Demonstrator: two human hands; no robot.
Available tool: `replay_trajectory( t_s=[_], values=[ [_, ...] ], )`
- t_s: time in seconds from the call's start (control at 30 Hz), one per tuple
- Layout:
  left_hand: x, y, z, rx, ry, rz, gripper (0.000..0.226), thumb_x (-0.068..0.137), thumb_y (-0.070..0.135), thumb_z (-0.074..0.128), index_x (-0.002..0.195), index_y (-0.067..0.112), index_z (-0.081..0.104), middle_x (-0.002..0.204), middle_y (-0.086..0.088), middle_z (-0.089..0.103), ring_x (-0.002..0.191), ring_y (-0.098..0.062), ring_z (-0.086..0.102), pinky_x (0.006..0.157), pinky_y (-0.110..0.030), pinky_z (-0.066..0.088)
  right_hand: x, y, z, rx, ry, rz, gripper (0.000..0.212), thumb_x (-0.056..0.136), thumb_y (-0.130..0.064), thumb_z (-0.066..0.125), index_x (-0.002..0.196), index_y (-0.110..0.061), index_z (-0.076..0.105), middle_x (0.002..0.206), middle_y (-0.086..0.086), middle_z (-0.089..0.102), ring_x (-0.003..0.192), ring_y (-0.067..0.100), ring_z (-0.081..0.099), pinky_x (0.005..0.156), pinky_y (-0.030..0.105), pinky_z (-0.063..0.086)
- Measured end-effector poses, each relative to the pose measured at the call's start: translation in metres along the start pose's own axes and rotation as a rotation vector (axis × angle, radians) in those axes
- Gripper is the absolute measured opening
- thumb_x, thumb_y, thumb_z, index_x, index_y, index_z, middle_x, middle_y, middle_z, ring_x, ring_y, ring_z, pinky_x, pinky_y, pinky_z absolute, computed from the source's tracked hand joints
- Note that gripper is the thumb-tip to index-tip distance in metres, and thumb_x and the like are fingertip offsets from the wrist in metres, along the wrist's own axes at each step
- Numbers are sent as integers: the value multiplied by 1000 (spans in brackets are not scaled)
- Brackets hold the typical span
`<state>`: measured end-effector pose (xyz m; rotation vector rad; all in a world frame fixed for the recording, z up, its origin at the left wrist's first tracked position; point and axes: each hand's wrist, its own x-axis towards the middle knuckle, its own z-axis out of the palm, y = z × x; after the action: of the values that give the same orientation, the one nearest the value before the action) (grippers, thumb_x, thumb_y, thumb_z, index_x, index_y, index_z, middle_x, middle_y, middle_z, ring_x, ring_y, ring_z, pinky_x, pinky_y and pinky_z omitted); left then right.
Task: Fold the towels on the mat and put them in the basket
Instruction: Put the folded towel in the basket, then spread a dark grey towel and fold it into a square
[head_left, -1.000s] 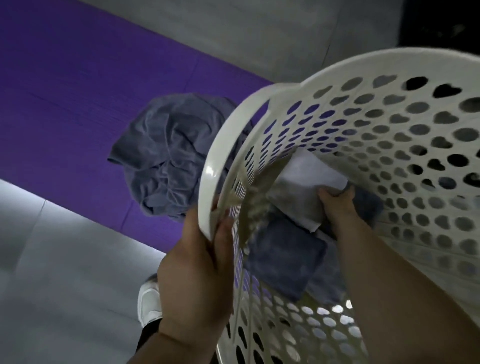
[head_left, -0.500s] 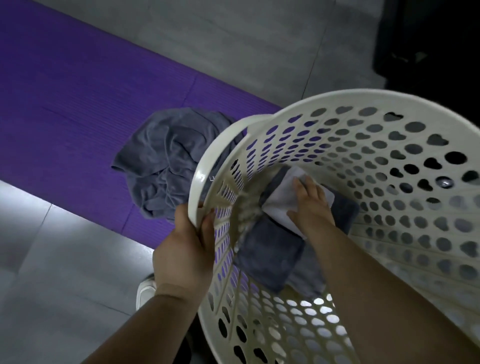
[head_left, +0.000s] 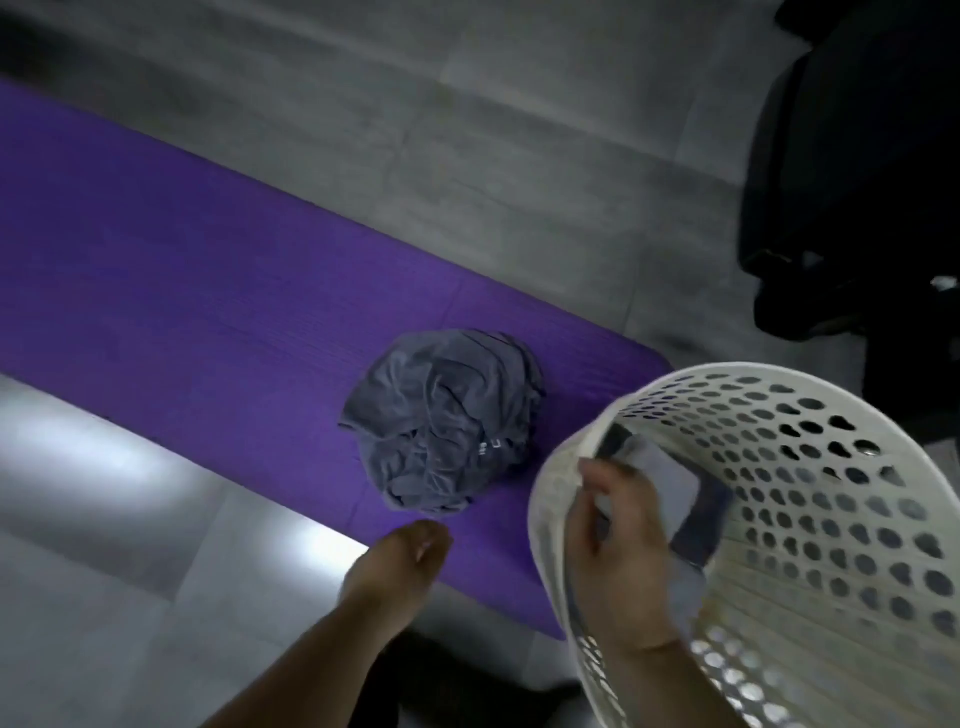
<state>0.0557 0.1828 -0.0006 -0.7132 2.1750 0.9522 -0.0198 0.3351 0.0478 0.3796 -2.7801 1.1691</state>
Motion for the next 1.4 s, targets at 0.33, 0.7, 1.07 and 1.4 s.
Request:
replay_trajectory(
  t_s=[0.33, 0.7, 1.07, 1.4],
  values=[
    [196, -157, 30, 365, 153, 98, 58, 92, 33, 48, 143, 30, 20, 154, 4, 16, 134, -20, 33, 103, -27, 31, -74, 114, 284, -474, -589, 241, 63, 42, -36, 78, 98, -13, 63, 87, 13, 72, 73, 30, 70, 55, 35, 56],
    [282, -174, 2, 146, 384, 109, 25, 87, 32, 58, 108, 20, 64, 109, 9, 65, 110, -10, 53, 98, -29, 29, -26, 164, 302, -385, -321, 405, 41, 94, -16, 41, 134, -11, 44, 142, 10, 38, 128, 27, 40, 96, 31, 38],
    [16, -7, -250, -665, 529, 354, 31, 92, 9, 51, 63, 19, 49, 56, 4, 47, 39, 5, 41, 49, -9, 34, 100, -83, 44, -72, -7, 526, 35, 92, -4, 38, 123, -4, 54, 127, 22, 52, 114, 36, 50, 87, 32, 36],
    [-213, 71, -409, -678, 637, 630, 29, 90, 8, 54, 66, 23, 53, 42, 26, 54, 45, 13, 47, 55, -2, 38, 131, -298, -143, 14, -8, 327, 29, 89, 1, 39, 112, 3, 57, 116, 23, 57, 108, 34, 53, 76, 27, 32]
  ],
)
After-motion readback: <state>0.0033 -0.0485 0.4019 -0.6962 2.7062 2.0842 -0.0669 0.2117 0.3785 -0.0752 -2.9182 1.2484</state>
